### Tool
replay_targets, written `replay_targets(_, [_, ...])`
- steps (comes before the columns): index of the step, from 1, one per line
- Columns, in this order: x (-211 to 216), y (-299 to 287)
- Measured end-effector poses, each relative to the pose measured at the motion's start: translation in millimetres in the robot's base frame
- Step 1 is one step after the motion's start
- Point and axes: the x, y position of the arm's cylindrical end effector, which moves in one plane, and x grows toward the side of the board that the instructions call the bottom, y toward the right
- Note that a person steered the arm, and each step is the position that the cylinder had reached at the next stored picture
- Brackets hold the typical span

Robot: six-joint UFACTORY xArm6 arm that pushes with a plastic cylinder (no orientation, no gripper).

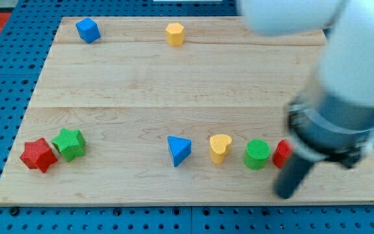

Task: Move the triangle upwards

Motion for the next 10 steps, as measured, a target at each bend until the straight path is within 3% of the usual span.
replay_targets(2, [-49, -83])
replay_targets(4, [-69, -167])
replay_targets(6, [-201, -175])
replay_targets(10, [-225, -202])
